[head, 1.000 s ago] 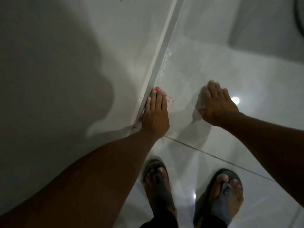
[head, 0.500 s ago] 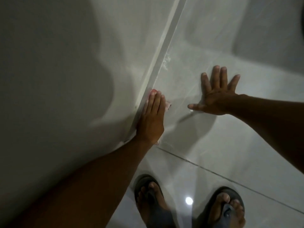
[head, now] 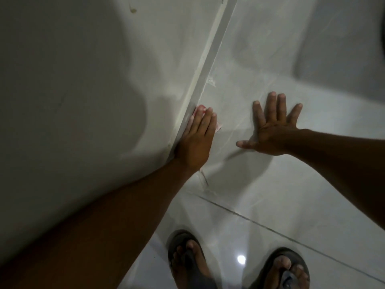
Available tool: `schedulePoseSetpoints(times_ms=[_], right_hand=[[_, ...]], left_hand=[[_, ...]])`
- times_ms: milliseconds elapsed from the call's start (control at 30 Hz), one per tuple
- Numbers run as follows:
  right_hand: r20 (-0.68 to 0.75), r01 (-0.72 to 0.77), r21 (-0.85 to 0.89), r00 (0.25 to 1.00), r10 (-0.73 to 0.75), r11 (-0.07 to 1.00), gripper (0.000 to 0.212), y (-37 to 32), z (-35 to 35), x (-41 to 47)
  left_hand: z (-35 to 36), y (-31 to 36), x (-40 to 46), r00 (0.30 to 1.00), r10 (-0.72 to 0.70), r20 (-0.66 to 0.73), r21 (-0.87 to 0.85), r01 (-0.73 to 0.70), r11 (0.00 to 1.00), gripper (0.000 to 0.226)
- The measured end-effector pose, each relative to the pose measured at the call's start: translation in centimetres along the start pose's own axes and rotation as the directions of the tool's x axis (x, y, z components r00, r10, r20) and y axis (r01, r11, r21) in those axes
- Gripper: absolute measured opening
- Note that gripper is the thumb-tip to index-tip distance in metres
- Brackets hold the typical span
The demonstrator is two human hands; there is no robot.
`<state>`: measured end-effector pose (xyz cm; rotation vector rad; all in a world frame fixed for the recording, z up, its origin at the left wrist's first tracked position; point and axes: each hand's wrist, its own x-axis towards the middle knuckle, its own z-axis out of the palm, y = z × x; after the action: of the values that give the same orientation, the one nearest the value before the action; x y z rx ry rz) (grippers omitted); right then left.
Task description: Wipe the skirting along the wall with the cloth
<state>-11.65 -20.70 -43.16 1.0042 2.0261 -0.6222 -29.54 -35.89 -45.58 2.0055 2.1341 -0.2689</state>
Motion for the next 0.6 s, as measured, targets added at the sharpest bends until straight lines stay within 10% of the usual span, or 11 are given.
schedulePoseSetpoints(times_ms=[600], right_hand=[[0.005, 0.02, 0.045, 1.0, -0.02, 0.999, 0.125, 0.2, -0.4, 0.1]], left_hand=[[-3.3, -0.9, 10.0, 0.994, 0.099, -0.053, 0.086, -0.094, 0.992, 0.062]])
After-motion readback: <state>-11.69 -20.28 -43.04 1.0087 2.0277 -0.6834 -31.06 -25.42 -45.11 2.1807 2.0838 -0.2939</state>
